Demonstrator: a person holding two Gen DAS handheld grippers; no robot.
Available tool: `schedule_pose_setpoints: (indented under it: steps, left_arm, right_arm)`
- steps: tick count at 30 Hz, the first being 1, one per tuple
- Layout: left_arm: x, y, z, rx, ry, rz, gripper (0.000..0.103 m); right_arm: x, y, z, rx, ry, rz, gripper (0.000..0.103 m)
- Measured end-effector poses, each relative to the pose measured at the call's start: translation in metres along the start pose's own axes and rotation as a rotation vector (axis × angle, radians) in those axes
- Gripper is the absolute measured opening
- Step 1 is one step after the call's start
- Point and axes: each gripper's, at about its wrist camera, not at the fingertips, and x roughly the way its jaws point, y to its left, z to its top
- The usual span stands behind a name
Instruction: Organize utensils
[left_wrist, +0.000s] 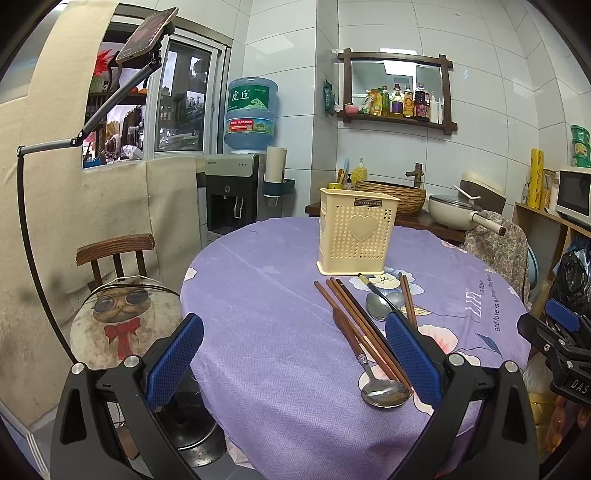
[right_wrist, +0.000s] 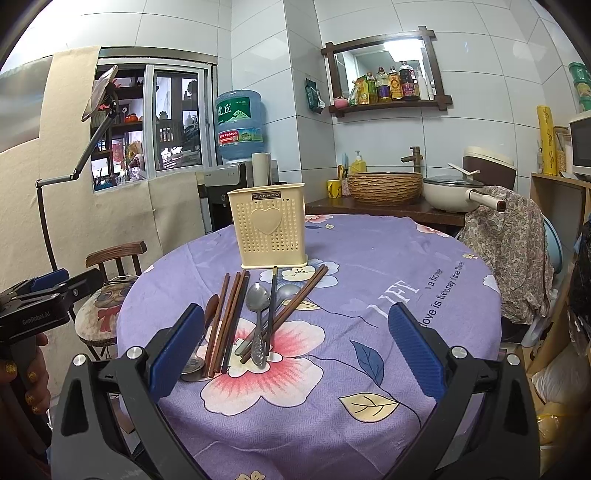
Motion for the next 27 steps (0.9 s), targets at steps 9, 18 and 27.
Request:
schedule_pose_setpoints:
  steps: [9,18,27]
  left_arm:
    - [0.0000,-0.0008,0.0003,-0.002,0.000,0.002,0.097]
    - [0.0000,-0.0007,0.0005,-0.003,0.000,0.001,0.097]
    - [0.0001,-0.0001,0.0008,-0.002,0.001,0.001,0.097]
  right_arm:
    - [0.0002,0.0024,-0.0015,-0.002,0.001,0.000,0.098]
    - [-0.0002,0.0025,-0.0019,-0.001,0.003,0.000,0.098]
    - [-0.0007,0.0017,-0.0022,0.001,0.006,0.000,0.098]
